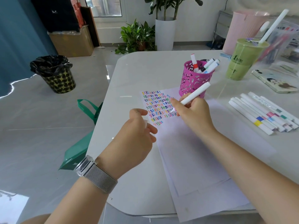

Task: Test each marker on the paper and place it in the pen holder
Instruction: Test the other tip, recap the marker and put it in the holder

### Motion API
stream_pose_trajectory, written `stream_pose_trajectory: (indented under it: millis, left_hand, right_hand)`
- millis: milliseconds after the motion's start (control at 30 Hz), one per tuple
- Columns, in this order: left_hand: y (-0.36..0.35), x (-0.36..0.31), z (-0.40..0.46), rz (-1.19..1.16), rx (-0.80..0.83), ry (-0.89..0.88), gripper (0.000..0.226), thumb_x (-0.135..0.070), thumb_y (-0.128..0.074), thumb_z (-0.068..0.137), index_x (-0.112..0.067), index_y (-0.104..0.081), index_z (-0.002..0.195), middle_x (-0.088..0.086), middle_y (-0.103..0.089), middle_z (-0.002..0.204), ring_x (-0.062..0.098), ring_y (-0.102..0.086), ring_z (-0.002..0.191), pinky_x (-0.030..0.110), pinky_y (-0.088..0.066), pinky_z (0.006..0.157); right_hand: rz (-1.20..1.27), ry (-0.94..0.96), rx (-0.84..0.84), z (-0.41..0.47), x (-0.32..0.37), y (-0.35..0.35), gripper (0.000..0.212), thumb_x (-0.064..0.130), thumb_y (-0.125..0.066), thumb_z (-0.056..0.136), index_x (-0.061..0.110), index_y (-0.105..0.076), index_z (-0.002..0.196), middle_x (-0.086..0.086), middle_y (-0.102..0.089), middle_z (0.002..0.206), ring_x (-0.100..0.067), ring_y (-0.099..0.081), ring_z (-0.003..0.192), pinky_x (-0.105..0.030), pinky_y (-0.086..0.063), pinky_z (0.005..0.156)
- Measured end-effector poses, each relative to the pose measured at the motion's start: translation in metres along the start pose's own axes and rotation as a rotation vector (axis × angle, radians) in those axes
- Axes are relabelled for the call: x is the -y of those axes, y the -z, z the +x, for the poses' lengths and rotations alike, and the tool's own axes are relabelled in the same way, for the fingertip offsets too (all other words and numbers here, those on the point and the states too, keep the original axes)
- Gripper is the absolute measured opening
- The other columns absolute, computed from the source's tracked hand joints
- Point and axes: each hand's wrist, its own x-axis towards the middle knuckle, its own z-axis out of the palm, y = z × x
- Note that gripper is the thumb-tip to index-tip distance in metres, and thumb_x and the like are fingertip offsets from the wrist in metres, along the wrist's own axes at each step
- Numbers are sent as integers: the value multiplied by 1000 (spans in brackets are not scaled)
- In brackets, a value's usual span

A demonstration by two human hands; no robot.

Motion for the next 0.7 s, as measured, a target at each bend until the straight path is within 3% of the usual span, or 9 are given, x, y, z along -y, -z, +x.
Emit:
stream_pose_trajectory:
  millis: [100, 233, 400, 500, 700]
  left_hand:
    - [2, 2, -1, -8, 9, 30, 23, -6, -39, 95, -16, -40, 116, -6, -63, 81, -4, -53, 44, 8, -40, 43]
    - [3, 6, 0, 51, 34, 33, 13, -9, -42, 94, -17, -53, 92, -8, -68, 84, -6, -56, 48, 17, -47, 48]
    - [5, 6, -1, 96, 40, 20, 17, -19, -46, 95, -12, -58, 86, -8, -69, 82, -5, -57, 50, 8, -38, 40]
    - [5, 7, -1, 101, 35, 19, 18, -21, -46, 95, -14, -58, 84, -8, -69, 83, -6, -56, 49, 7, -36, 39]
    - [5, 6, -1, 110, 12, -10, 17, -21, -46, 95, -15, -59, 86, -9, -69, 81, -5, -58, 52, 6, -36, 39]
  right_hand:
    - [18, 61, 8, -2, -2, -4, 25, 19, -71, 82, 11, -55, 65, -12, -62, 57, -17, -58, 52, -21, -42, 51]
    - [26, 89, 94, -3, -4, -6, 22, 18, -72, 82, 5, -58, 70, 7, -58, 46, -5, -59, 48, -22, -47, 53]
    - [38, 95, 157, -3, -4, -8, 21, 16, -73, 82, 4, -58, 74, 2, -60, 53, -6, -69, 57, -26, -56, 59]
    - [17, 108, 163, -3, -4, -8, 20, 17, -73, 82, 8, -57, 73, 4, -62, 51, -4, -69, 57, -20, -52, 56]
    - [-30, 107, 179, -2, -7, -10, 23, 21, -73, 82, 19, -55, 68, 8, -63, 50, -10, -69, 58, -26, -52, 58]
